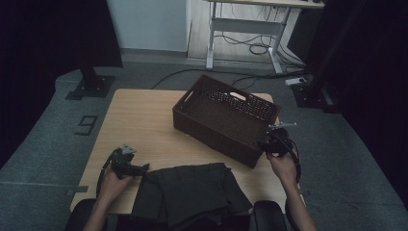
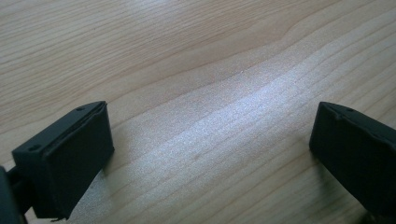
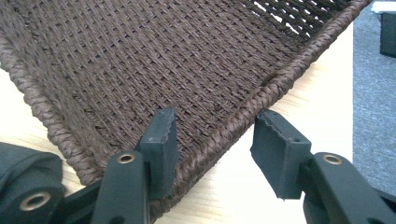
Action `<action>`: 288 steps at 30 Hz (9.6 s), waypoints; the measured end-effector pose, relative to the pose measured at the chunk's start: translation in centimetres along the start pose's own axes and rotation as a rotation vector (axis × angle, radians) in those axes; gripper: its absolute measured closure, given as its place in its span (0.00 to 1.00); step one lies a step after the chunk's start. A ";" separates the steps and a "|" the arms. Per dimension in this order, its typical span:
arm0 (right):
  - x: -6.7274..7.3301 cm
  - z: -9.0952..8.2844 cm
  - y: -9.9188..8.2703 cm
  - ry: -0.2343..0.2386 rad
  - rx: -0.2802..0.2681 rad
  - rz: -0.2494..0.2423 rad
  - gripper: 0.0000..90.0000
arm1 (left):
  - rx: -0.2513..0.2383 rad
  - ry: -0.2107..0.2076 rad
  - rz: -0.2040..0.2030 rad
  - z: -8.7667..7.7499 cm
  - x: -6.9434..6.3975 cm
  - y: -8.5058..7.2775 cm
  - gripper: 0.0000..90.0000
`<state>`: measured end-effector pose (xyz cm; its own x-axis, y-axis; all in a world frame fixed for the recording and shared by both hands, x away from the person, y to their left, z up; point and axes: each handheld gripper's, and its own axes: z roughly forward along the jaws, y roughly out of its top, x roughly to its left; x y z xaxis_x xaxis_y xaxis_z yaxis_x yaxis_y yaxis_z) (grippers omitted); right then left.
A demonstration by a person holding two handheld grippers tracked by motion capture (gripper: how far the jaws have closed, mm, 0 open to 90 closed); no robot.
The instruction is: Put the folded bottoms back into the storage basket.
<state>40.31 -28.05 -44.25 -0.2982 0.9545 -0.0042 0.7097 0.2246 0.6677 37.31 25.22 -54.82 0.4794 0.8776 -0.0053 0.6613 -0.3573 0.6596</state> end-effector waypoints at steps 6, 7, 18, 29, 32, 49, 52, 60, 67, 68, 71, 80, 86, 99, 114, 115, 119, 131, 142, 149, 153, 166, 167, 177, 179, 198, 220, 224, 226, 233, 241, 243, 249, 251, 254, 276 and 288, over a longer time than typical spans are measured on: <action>0.6 0.3 0.2 0.019 -0.016 -0.005 0.58 | 0.000 0.000 0.000 0.0 0.0 0.0 0.00; 0.7 0.4 0.2 0.021 -0.020 -0.006 0.58 | 0.000 0.000 0.000 0.0 0.0 0.0 0.00; 1.8 1.2 0.7 0.072 -0.041 -0.006 0.66 | 0.000 0.000 0.000 0.0 0.0 0.0 0.00; 2.9 1.7 1.2 0.086 -0.050 -0.037 0.70 | 0.001 -0.001 0.000 0.0 0.0 0.0 0.00; 3.1 1.8 1.3 0.092 -0.052 -0.040 0.71 | 0.002 -0.001 0.000 0.0 0.0 0.0 0.00; 4.3 2.3 1.7 0.120 -0.062 -0.072 0.77 | 0.002 -0.023 0.025 -0.8 0.8 -0.9 0.00; 4.4 2.3 1.8 0.123 -0.063 -0.072 0.77 | 0.002 -0.023 0.027 -1.0 1.1 -1.1 0.00; 4.8 2.4 1.8 0.147 -0.070 -0.086 0.77 | 0.003 -0.017 0.019 -1.6 2.0 -1.8 0.00; 5.2 2.5 1.8 0.167 -0.073 -0.096 0.77 | 0.003 -0.017 0.018 -1.6 2.0 -1.8 0.00; 5.2 2.5 1.9 0.167 -0.073 -0.098 0.77 | 0.003 -0.017 0.018 -1.6 2.0 -1.8 0.00; 5.3 2.5 1.9 0.171 -0.073 -0.102 0.77 | 0.002 -0.018 0.018 -1.6 2.0 -1.8 0.00; 5.1 2.6 2.0 0.186 -0.076 -0.083 0.77 | 0.001 -0.018 0.018 -1.7 2.1 -1.9 0.00; 5.3 2.4 1.9 0.173 -0.071 -0.085 0.77 | 0.002 -0.018 0.019 -1.7 2.1 -1.9 0.00; 4.6 1.9 1.7 0.189 -0.104 -0.093 0.42 | 0.002 -0.018 0.019 -1.7 2.1 -1.9 0.00; 2.3 -0.1 0.3 0.201 -0.165 -0.095 0.09 | 0.003 -0.016 0.019 -1.8 2.2 -1.9 0.00; 2.2 -0.3 0.1 0.188 -0.174 -0.095 0.05 | 0.003 -0.016 0.019 -1.8 2.2 -1.9 0.00; 1.7 -0.6 -0.7 0.154 -0.175 -0.121 0.00 | 0.004 -0.017 0.019 -1.8 2.2 -1.9 0.00; 1.5 1.0 -3.9 0.156 -0.116 -0.124 0.00 | 0.004 -0.017 0.019 -1.8 2.2 -1.9 0.00; 1.4 3.6 -6.5 0.156 -0.083 -0.083 0.00 | 0.003 -0.015 0.017 -1.8 2.1 -1.9 0.00; 1.7 5.2 -7.8 0.149 -0.063 -0.074 0.00 | 0.003 -0.015 0.018 -1.8 2.1 -1.9 0.00; 1.8 6.0 -8.4 0.153 -0.056 -0.074 0.00 | 0.003 -0.015 0.018 -1.8 2.1 -1.9 0.00; 2.7 7.2 -9.0 0.118 -0.064 -0.102 0.00 | 0.004 -0.012 0.013 -1.7 2.1 -1.9 0.00; 2.7 7.2 -9.0 0.117 -0.064 -0.103 0.00 | 0.004 -0.012 0.013 -1.7 2.0 -1.9 0.00; 2.5 7.0 -9.1 0.117 -0.050 -0.098 0.00 | 0.004 -0.013 0.013 -1.7 2.1 -1.8 0.00; 2.5 7.0 -9.1 0.116 -0.047 -0.096 0.00 | 0.007 -0.012 0.013 -1.7 2.0 -1.8 0.00; 4.6 3.6 -9.6 0.200 -0.044 -0.091 0.00 | -0.027 -0.051 0.020 -4.9 -1.4 -1.8 0.00; 9.6 0.4 -8.6 0.323 -0.089 -0.128 0.00 | -0.037 -0.129 0.095 -5.8 -6.8 -0.5 0.01; 10.6 0.3 -8.2 0.347 -0.090 -0.131 0.00 | -0.045 -0.148 0.101 -6.0 -7.6 0.0 0.01; 11.6 0.3 -7.9 0.368 -0.099 -0.135 0.00 | -0.052 -0.163 0.107 -5.8 -8.6 0.4 0.01; 12.7 0.9 -7.6 0.379 -0.094 -0.114 0.00 | -0.022 -0.176 0.092 -4.5 -9.6 0.5 0.00; 13.1 0.8 -7.3 0.391 -0.108 -0.108 0.00 | -0.018 -0.176 0.070 -4.5 -9.3 0.3 0.00; 13.4 1.2 -7.4 0.368 -0.080 -0.136 0.00 | -0.018 -0.163 0.068 -4.5 -9.2 0.3 0.00; 13.3 3.2 -8.3 0.338 -0.008 -0.124 0.00 | 0.017 -0.139 0.069 -3.7 -9.1 -0.1 0.00; 13.2 3.6 -8.5 0.337 0.000 -0.118 0.00 | 0.026 -0.148 0.053 -3.3 -9.0 -0.2 0.00; 13.4 4.1 -8.6 0.309 0.013 -0.136 0.00 | 0.033 -0.157 0.028 -2.9 -8.9 -0.4 0.00; 13.3 5.0 -8.6 0.385 0.077 -0.113 0.16 | 0.057 -0.239 -0.009 -2.1 -8.8 -1.0 0.00; 14.2 4.7 -8.0 0.463 0.142 -0.108 0.58 | 0.085 -0.274 0.026 -2.6 -9.7 -0.4 0.32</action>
<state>33.42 -15.41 -53.17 -0.6040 0.7444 0.2848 0.7294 0.3723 0.5739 30.91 17.72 -53.11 0.6277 0.7524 -0.1997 0.6869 -0.4146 0.5969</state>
